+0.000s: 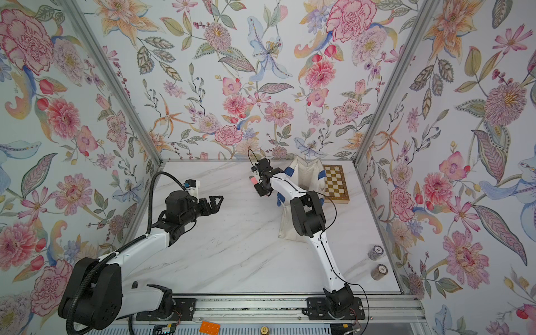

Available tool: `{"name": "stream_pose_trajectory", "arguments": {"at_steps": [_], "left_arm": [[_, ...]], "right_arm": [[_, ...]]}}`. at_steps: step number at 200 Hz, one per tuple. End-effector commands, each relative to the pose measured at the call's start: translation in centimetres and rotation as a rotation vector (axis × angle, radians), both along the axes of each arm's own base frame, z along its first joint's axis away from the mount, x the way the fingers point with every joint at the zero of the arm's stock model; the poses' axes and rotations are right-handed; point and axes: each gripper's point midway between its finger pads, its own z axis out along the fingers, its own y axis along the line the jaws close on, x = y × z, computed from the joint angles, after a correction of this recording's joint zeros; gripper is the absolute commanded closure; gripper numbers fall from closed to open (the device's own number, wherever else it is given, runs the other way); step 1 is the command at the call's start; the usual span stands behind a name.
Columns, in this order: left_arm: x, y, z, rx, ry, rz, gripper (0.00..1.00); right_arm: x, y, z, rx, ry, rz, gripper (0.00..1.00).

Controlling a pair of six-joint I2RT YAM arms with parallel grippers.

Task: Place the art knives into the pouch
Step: Pick up the utility knife at the center of the board.

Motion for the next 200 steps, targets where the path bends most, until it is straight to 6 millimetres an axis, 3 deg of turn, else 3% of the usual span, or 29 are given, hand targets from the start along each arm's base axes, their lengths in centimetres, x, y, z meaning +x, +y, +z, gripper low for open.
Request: {"name": "stream_pose_trajectory", "arguments": {"at_steps": [1, 30, 72, 152, 175, 200], "left_arm": [[0.2, 0.1, 0.8, -0.004, -0.028, -0.001, 0.01], [0.3, -0.1, 0.8, -0.012, -0.024, -0.008, 0.01], [0.0, 0.0, 1.0, -0.013, -0.029, -0.005, 0.01], [0.3, -0.3, 1.1, -0.029, -0.028, -0.013, 0.01], [0.2, -0.4, 1.0, -0.039, -0.027, -0.018, 0.01], [0.1, -0.4, 1.0, -0.036, -0.027, -0.022, 0.01]], "right_arm": [[-3.8, -1.4, -2.5, -0.068, 0.140, -0.002, 0.79], [-4.6, -0.6, -0.6, -0.014, 0.135, -0.011, 0.79], [-5.6, 0.6, 4.2, 0.105, 0.066, -0.012, 0.79], [-7.0, 0.8, 12.5, 0.205, -0.079, -0.019, 0.83], [-6.9, 0.3, 16.0, 0.262, -0.154, -0.028, 0.84], [-6.2, -2.3, 19.9, 0.304, -0.231, -0.092, 0.84]]}}
